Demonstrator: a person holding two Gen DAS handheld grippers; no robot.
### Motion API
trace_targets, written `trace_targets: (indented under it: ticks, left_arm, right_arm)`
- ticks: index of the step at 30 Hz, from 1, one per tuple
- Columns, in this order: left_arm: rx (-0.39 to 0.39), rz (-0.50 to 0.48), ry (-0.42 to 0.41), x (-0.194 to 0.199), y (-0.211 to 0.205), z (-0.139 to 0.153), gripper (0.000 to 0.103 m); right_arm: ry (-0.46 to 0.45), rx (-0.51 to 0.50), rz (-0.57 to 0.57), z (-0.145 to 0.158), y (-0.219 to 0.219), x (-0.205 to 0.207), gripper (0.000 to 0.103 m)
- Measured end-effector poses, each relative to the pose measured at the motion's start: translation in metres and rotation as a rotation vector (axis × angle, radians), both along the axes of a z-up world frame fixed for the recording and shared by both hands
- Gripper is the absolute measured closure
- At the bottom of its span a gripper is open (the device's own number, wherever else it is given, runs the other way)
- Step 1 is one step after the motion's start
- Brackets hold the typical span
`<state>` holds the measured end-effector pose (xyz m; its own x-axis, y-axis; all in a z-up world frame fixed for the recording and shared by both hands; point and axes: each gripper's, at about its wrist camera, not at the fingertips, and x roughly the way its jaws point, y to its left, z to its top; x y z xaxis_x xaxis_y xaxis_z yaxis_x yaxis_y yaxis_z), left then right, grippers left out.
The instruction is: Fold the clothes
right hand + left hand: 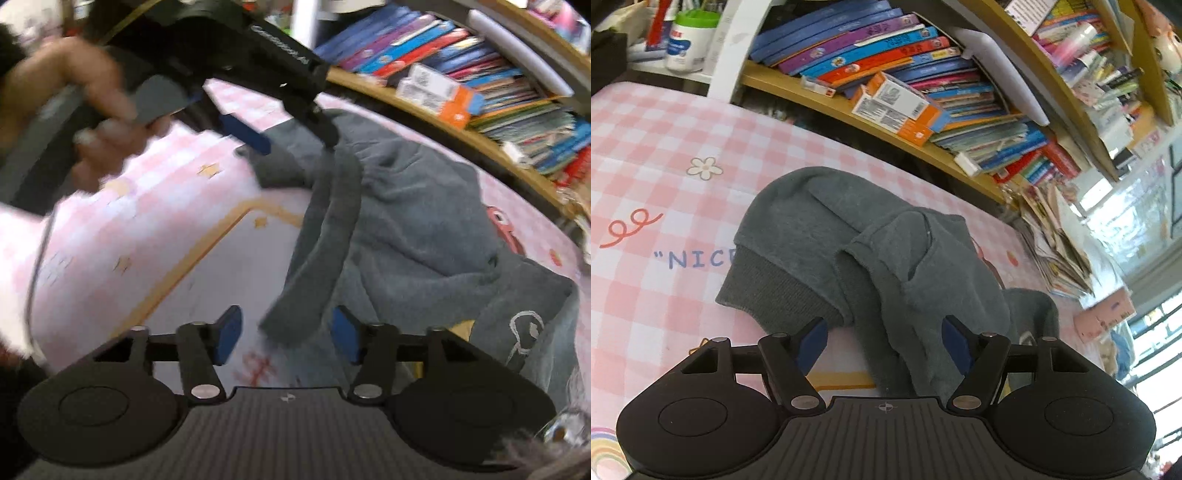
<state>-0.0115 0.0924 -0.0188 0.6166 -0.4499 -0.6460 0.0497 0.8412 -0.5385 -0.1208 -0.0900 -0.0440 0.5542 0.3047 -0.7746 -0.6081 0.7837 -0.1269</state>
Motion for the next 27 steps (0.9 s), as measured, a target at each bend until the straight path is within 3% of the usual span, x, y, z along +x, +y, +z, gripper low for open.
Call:
trace_targets:
  ticks: [4,6,7,9,14,19,22,23,27]
  left_arm:
    - [0.005,-0.009,0.002,0.002,0.004,0.001,0.035]
    - [0.014,-0.015,-0.009,0.004,0.004,0.002,0.035]
    - [0.029,-0.022,-0.020,0.004,0.002,0.003,0.035]
    - [0.070,-0.040,-0.048,0.004,-0.002,0.006,0.035]
    - [0.206,-0.112,-0.081,0.008,-0.025,0.006,0.040]
    - [0.170,-0.183,-0.023,0.015,-0.046,-0.003,0.044]
    - [0.170,-0.163,0.027,0.019,-0.050,-0.012,0.047]
    - [0.174,-0.157,0.040,0.019,-0.051,-0.014,0.053]
    - [0.185,-0.150,0.066,0.018,-0.052,-0.020,0.054]
  right_arm:
    - [-0.013,-0.093,-0.078,-0.016,0.017,0.008,0.045]
    - [0.015,-0.086,-0.120,-0.020,0.010,0.012,0.054]
    - [0.037,-0.063,-0.148,-0.019,0.003,0.014,0.066]
    - [0.063,-0.040,-0.222,-0.014,-0.017,0.015,0.068]
    - [0.101,-0.028,-0.357,-0.005,-0.076,-0.001,0.066]
    - [0.075,-0.019,-0.339,-0.004,-0.099,-0.017,0.060]
    - [0.037,-0.059,-0.298,-0.003,-0.090,-0.020,0.060]
    - [0.031,-0.066,-0.292,-0.002,-0.088,-0.021,0.059]
    - [0.015,-0.063,-0.283,0.003,-0.084,-0.023,0.057]
